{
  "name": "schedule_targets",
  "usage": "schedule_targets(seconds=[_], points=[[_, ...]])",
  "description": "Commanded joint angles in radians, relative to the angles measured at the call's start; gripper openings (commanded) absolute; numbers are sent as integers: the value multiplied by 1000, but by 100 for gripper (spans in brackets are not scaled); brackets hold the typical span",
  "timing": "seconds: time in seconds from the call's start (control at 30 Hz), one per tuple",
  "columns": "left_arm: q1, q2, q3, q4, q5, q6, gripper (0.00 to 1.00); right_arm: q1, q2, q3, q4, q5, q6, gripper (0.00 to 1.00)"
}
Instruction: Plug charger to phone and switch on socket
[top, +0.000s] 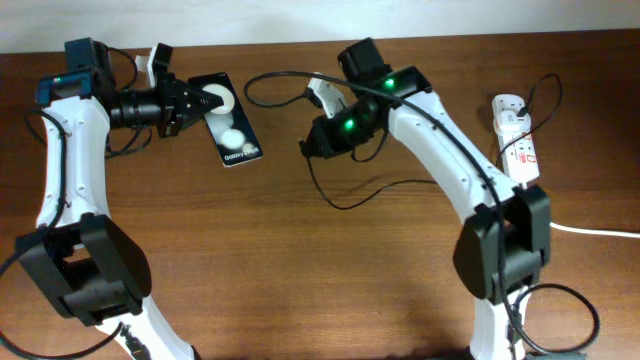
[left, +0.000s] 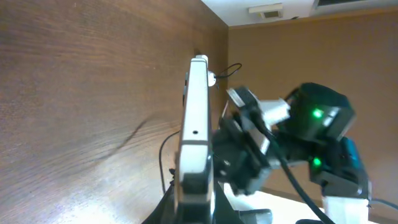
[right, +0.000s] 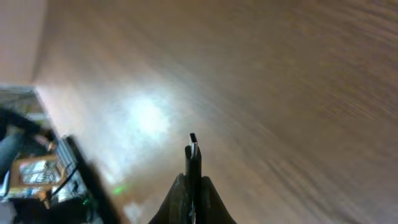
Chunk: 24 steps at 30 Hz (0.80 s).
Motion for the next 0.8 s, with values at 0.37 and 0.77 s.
schedule_targets(seconds=[0.37,0.77], points=[[-67,-24,-1,-24,45,77,0,-106,-384,1,-185,-159,-72,4],[-127,-24,-1,-20,136,129,0,-198,-774,-453,29,-157,87,4]])
